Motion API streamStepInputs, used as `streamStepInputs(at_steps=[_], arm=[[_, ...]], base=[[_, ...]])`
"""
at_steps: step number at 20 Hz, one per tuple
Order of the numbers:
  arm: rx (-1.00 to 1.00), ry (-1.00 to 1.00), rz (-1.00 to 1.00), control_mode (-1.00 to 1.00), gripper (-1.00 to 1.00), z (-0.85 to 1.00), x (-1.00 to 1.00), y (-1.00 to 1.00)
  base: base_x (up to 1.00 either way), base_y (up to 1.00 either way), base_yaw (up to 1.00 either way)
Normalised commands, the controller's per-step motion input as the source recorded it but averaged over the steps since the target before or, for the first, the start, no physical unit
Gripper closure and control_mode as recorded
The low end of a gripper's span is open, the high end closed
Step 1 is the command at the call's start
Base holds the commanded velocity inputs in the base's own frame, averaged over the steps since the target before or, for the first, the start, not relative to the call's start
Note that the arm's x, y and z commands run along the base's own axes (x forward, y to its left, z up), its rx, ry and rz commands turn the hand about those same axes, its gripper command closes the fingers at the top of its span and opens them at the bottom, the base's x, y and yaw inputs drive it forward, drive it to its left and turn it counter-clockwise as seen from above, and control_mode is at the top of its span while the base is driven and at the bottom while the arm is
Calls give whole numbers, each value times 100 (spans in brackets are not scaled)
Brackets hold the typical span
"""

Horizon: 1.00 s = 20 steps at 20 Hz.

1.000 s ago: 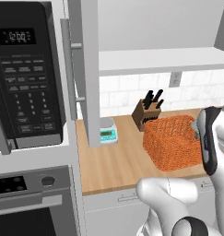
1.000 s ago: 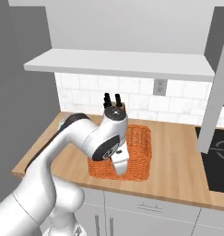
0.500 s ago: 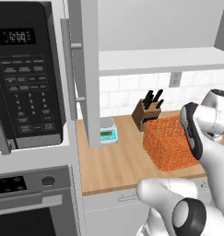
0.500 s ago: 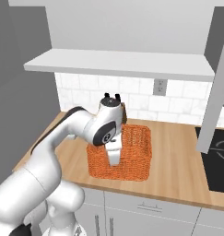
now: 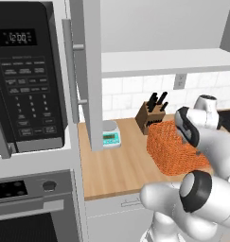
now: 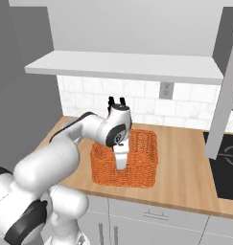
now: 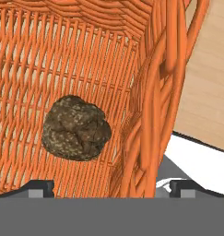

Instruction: Open the cabinet, pick up the bread from the cabinet and place it in the basket. Then move the basket to the dining counter.

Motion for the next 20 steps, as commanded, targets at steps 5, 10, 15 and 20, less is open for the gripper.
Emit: streamStepInputs(at_steps=[5,10,15,20], arm=[[7,9,0,-100,-100,-72,13,2],[6,9,-1,-100,100,-76,0,6],[1,4,-1,-100,100,-82,-2,31],[0,-1,0,-100,100,-33,-14,4]], base=[[0,0,0],[0,0,0],[0,0,0],[0,0,0]])
